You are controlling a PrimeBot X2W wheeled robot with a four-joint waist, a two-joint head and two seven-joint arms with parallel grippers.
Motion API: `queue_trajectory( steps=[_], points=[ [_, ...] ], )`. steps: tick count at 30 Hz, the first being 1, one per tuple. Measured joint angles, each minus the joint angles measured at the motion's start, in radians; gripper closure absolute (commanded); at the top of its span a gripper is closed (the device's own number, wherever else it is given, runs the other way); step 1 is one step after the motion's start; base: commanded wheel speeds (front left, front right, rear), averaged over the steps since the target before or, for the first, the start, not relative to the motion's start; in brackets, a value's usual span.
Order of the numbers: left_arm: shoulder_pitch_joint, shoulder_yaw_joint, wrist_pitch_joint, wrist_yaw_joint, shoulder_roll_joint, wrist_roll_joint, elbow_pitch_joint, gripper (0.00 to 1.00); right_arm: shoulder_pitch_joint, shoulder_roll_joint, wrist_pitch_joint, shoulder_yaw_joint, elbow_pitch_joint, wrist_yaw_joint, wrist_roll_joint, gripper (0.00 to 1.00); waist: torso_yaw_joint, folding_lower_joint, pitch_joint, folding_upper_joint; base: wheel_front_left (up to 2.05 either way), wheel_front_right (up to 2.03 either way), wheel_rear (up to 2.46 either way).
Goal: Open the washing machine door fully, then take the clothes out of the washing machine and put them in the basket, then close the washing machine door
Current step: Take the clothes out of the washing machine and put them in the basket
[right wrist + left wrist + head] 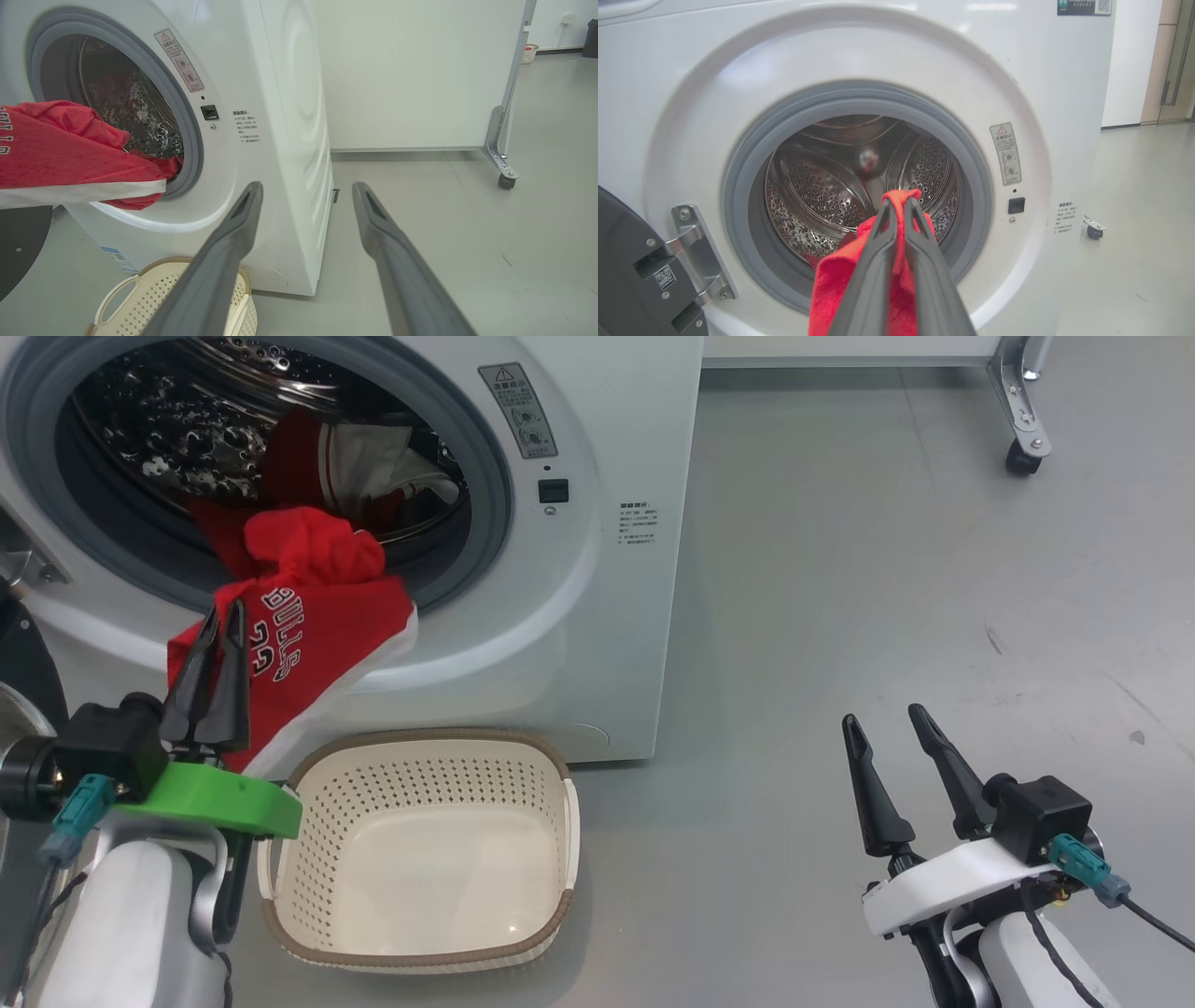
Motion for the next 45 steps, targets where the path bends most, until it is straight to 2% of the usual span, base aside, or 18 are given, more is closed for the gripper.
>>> queue_trajectory(
  steps=[2, 6, 15, 26, 45],
  points=[
    [0.001, 0.014, 0.0, 0.003, -0.012, 0.001, -0.083, 1.0, 0.0, 0.0, 0.0, 0.007, 0.0, 0.0, 0.0, 0.0, -0.002, 0.0, -0.002, 0.0, 0.0, 0.0, 0.0],
    [0.011, 0.024, 0.0, 0.003, -0.015, 0.003, -0.148, 1.0, 0.0, 0.0, 0.0, 0.009, 0.0, 0.0, 0.0, 0.0, -0.005, 0.0, -0.003, 0.0, 0.0, 0.0, 0.0],
    [0.126, 0.008, 0.0, 0.012, -0.021, 0.003, -0.162, 1.0, 0.0, 0.0, 0.0, 0.018, -0.007, 0.0, 0.0, 0.0, -0.022, 0.0, 0.013, 0.0001, 0.0, 0.0, 0.0],
    [0.194, -0.024, 0.013, 0.011, -0.03, 0.001, -0.108, 1.0, -0.002, -0.007, 0.0, 0.005, -0.027, 0.0, 0.0, 0.0, -0.037, 0.0, 0.076, 0.0, 0.0, 0.0, 0.0],
    [0.13, -0.023, 0.064, 0.012, -0.008, 0.014, 0.028, 1.0, -0.077, -0.005, 0.0, 0.019, -0.064, 0.0, 0.005, 0.0, -0.103, 0.0, 0.266, 0.0, 0.0, 0.0, 0.0]
  ],
)
